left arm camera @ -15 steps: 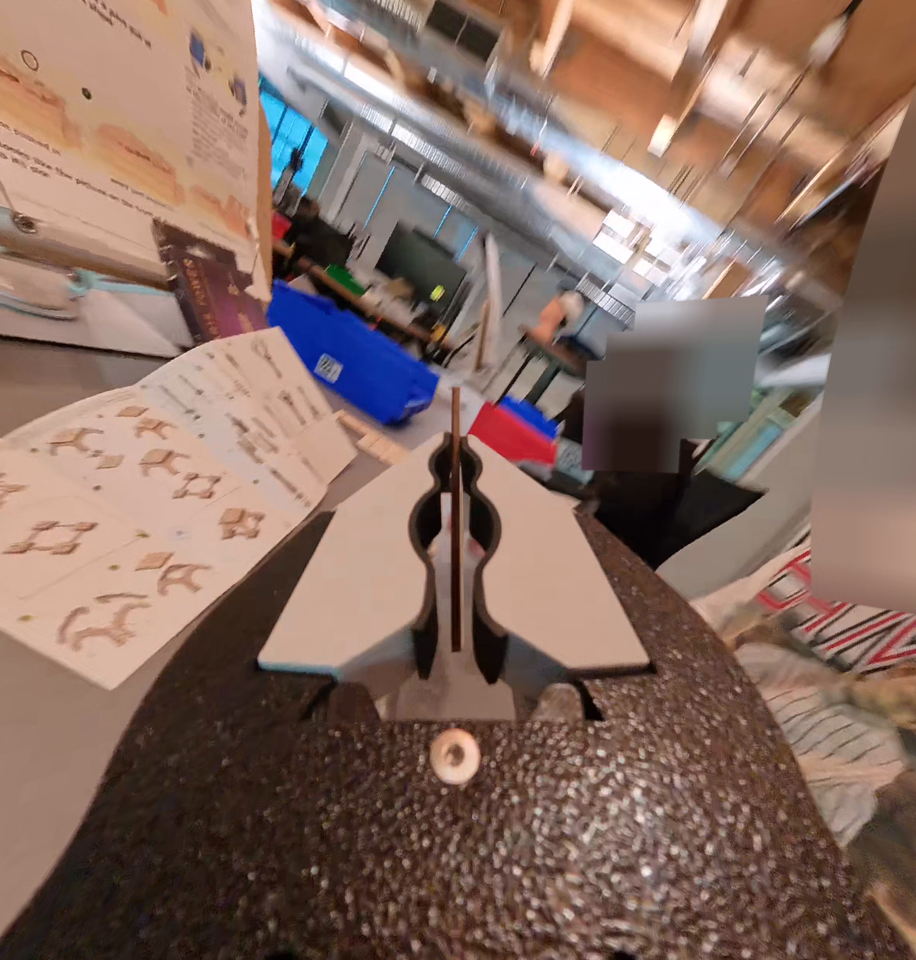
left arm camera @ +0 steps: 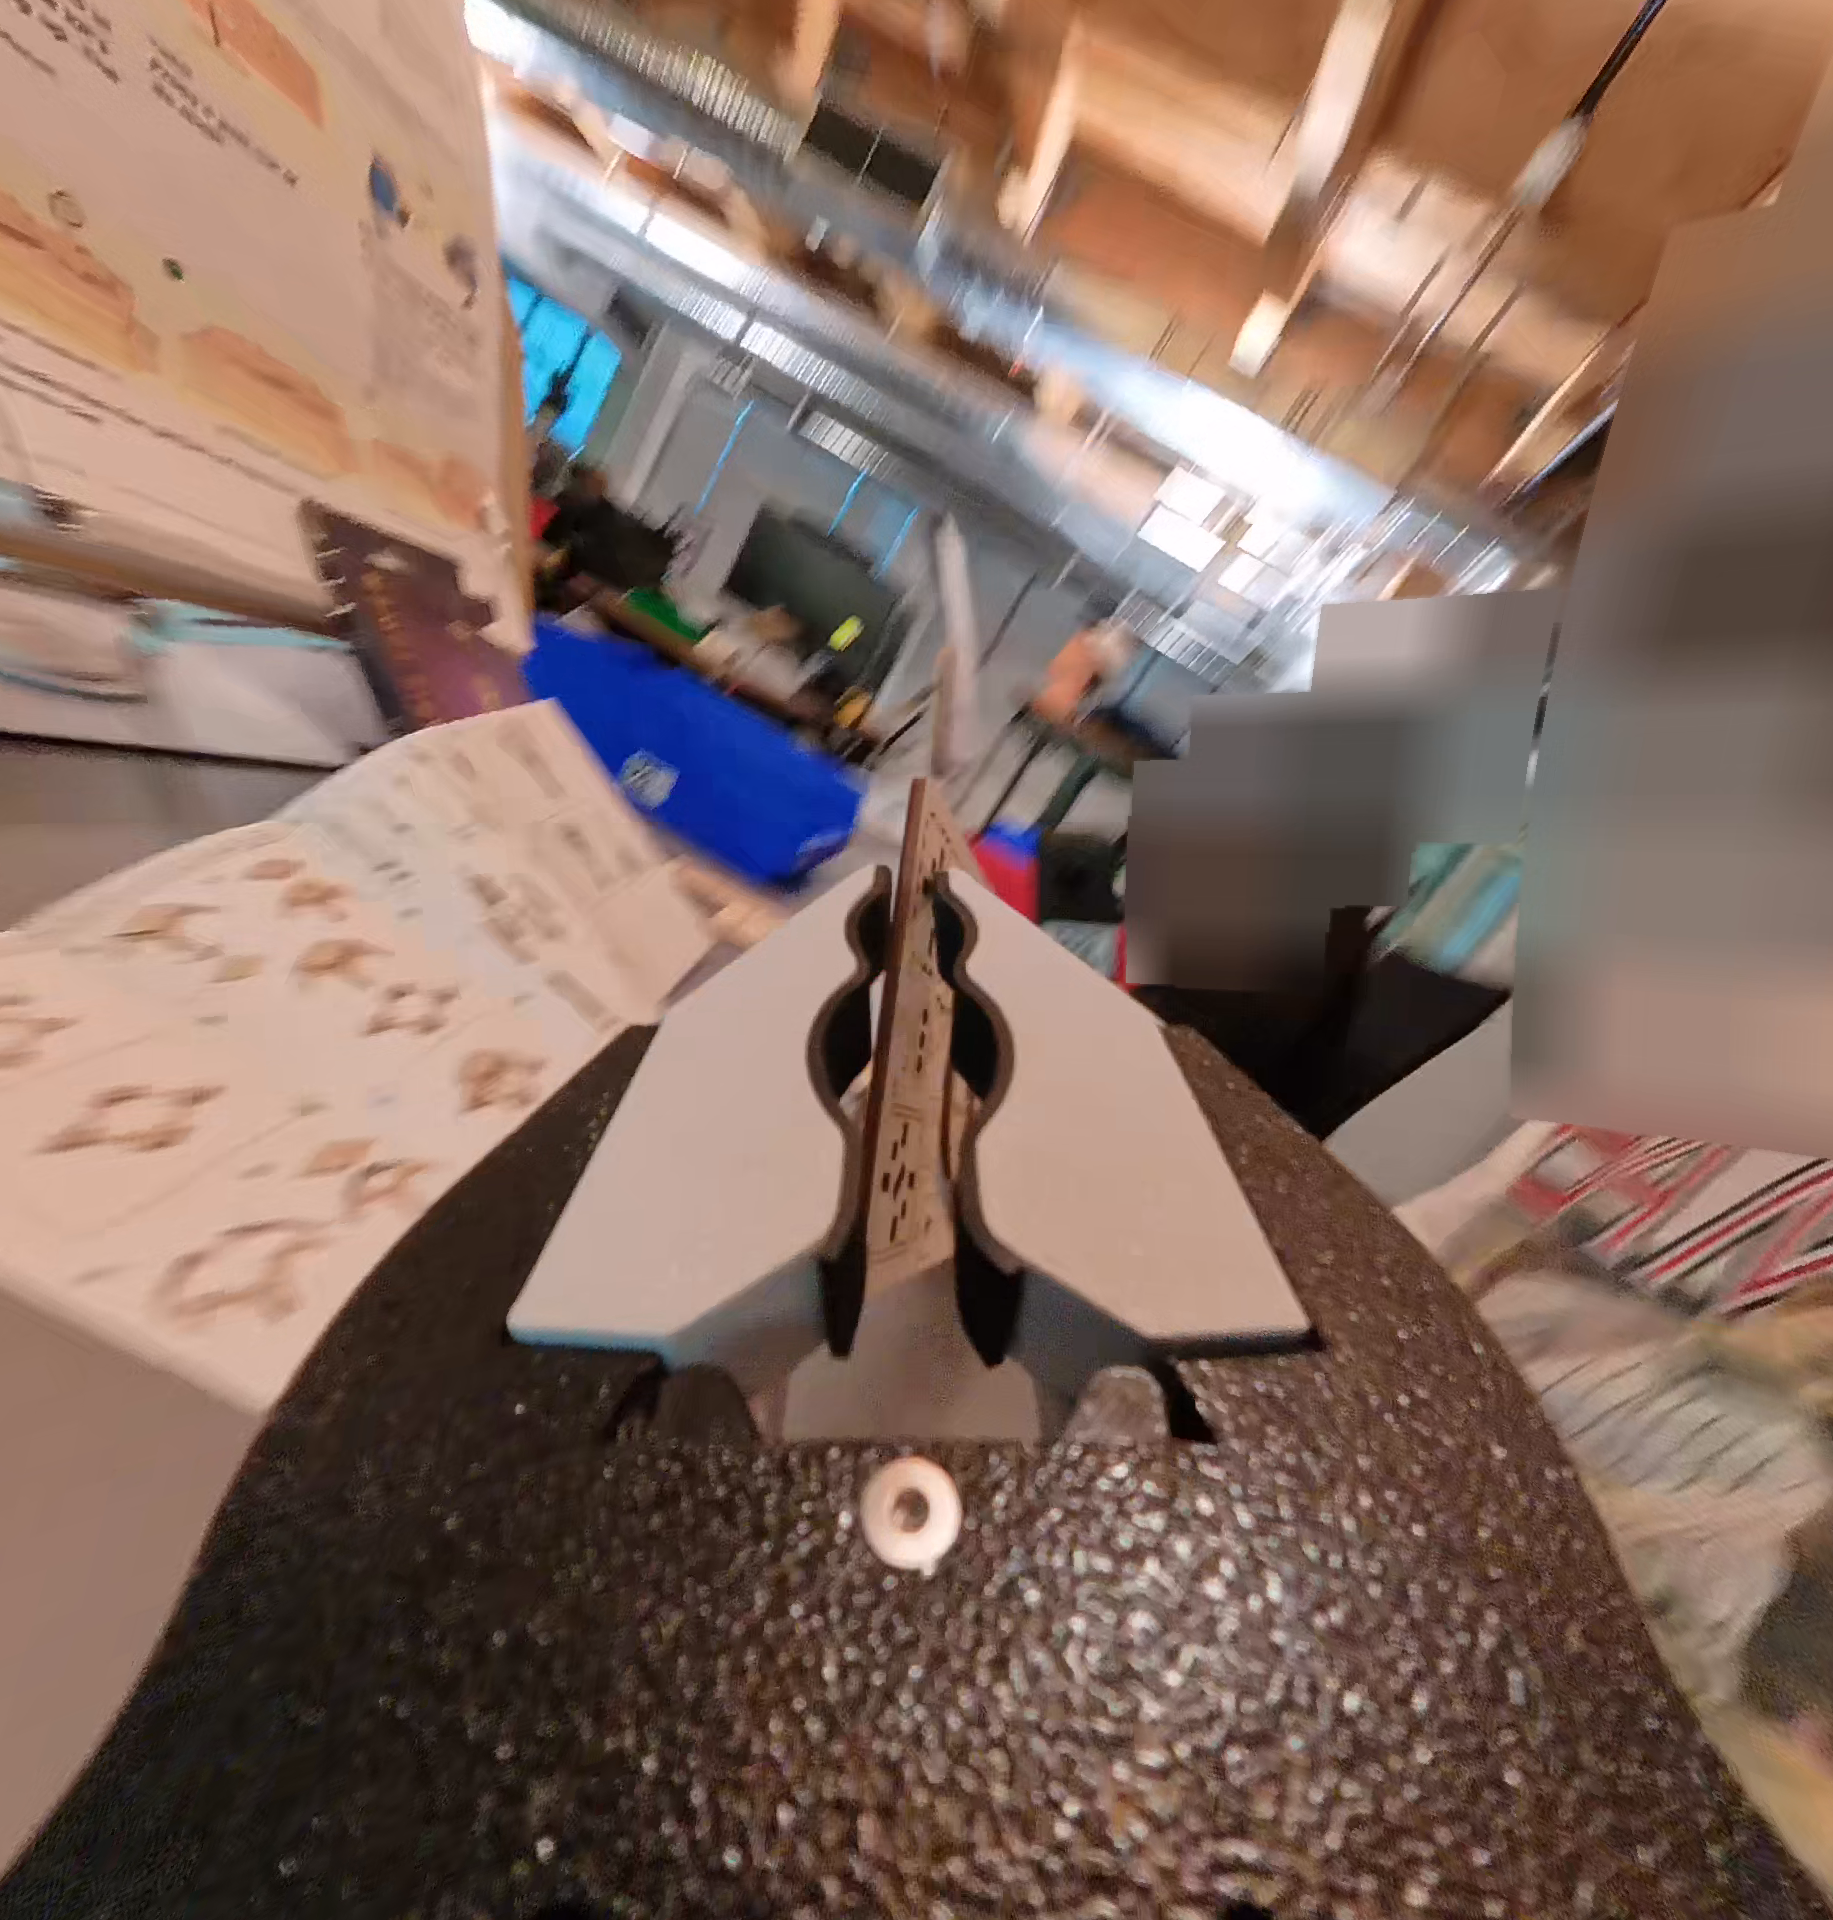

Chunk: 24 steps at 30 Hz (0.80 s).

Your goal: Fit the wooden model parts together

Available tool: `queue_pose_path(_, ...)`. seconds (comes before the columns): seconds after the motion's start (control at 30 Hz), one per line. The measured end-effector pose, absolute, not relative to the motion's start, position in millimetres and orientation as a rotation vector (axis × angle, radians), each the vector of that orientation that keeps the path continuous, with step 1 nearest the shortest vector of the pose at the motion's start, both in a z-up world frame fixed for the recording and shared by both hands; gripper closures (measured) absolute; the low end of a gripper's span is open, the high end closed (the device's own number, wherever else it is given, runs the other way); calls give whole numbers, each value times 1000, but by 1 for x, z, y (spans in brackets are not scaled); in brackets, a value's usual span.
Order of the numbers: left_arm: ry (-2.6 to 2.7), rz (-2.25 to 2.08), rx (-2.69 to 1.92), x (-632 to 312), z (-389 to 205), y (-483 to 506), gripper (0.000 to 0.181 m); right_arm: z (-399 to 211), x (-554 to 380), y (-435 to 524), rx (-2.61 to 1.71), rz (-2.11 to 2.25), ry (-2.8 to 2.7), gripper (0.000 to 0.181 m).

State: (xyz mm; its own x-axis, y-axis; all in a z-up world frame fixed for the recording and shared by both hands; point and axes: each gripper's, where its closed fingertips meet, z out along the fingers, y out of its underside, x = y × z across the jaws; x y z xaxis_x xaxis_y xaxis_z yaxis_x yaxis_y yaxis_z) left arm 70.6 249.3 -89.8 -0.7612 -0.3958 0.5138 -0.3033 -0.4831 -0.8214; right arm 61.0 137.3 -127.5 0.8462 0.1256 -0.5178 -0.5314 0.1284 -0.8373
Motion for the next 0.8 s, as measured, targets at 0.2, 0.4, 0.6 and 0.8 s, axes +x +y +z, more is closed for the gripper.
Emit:
queue_pose_path(0.2, 1905, -1594, -790, 59, -104, 238, 159, -160, 64, 128, -1552, 479, 413, 181)
queue_pose_path(0.4, 2200, -1178, -375, 42, -123, 164, 170, -170, 58, 131, -1557, 499, 450, 181)
queue_pose_path(0.6, 2313, -993, -256, 44, -150, 143, 181, -165, 56, 138, -1520, 432, 440, 181)
queue_pose_path(0.8, 2292, -882, -256, 56, -158, 144, 181, -167, 53, 146, -1550, 370, 423, 181)
